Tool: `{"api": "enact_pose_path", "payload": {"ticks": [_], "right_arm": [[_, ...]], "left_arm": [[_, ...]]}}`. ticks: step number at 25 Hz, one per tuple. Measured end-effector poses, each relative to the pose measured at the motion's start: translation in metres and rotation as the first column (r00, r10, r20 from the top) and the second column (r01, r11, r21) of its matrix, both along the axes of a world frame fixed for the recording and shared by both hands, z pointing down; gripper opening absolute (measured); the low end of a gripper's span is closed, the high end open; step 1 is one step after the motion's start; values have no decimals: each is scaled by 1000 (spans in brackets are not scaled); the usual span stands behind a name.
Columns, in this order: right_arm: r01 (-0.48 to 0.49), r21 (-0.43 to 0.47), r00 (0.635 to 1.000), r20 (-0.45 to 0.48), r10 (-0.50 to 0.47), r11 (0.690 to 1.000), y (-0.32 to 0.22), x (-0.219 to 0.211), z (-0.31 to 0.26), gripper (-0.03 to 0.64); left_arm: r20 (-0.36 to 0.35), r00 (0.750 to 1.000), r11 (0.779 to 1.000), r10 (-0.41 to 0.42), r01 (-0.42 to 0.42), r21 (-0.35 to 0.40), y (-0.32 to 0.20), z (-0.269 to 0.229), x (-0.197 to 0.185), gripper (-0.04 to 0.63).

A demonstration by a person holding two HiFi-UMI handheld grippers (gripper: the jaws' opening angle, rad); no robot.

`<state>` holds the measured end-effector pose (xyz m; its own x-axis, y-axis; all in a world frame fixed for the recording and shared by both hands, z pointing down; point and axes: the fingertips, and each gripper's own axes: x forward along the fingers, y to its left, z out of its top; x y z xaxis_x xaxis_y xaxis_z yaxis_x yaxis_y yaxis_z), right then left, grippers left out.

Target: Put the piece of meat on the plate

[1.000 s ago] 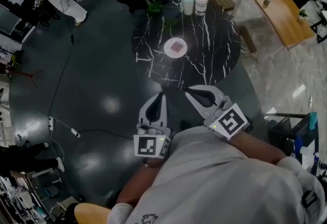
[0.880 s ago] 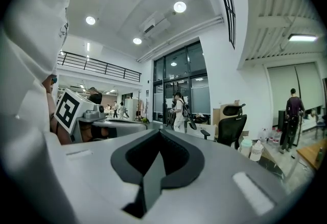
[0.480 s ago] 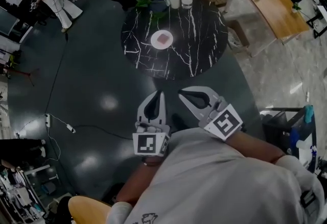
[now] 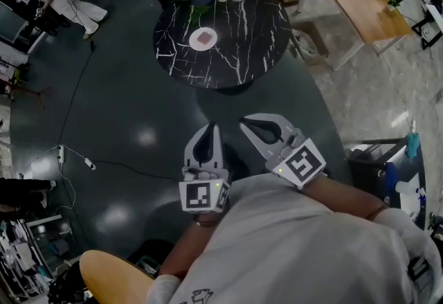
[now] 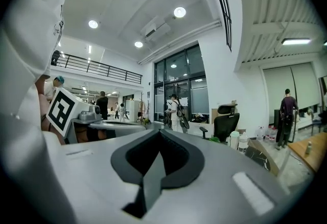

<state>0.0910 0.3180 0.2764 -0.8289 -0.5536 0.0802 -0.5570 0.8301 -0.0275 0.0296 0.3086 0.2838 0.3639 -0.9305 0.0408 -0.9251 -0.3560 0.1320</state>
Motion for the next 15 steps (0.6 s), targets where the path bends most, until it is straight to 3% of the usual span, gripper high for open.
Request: {"api": "enact_pose_path", "payload": {"ticks": [15], "right_arm": [[-33,32,999,44,32,999,85,49,-26,2]], "left_arm": [[30,999,997,19,-21,78,88,-25,51,8]]}}
